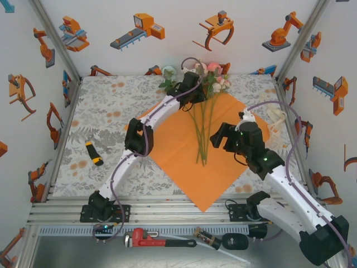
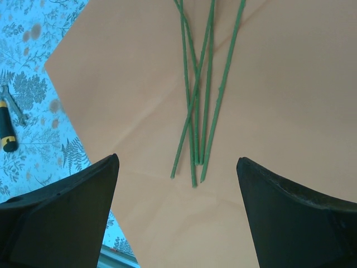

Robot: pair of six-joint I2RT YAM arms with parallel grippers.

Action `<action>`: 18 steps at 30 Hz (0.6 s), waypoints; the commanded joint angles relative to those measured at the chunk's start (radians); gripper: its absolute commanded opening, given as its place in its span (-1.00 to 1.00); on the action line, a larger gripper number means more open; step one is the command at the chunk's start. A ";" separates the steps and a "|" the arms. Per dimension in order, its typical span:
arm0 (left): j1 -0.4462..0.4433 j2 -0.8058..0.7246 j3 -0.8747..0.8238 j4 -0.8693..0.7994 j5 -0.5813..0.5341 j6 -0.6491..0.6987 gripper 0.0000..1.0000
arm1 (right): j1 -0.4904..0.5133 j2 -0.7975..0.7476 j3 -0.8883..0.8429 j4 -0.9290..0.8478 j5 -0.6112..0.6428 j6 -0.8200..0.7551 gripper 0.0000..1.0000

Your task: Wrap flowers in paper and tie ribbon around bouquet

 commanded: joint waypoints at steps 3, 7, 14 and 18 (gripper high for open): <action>0.006 -0.389 -0.318 0.086 -0.031 0.121 -0.23 | -0.058 0.021 0.058 -0.104 0.087 0.090 0.56; 0.028 -0.756 -0.871 0.311 -0.116 0.155 -0.17 | -0.227 0.062 0.033 -0.172 -0.084 0.164 0.56; 0.047 -1.230 -1.504 0.234 -0.233 -0.050 -0.09 | -0.358 0.042 -0.076 -0.393 -0.118 0.204 0.57; 0.039 -1.407 -1.716 0.167 -0.189 -0.275 0.03 | -0.360 0.021 -0.165 -0.408 -0.208 0.214 0.56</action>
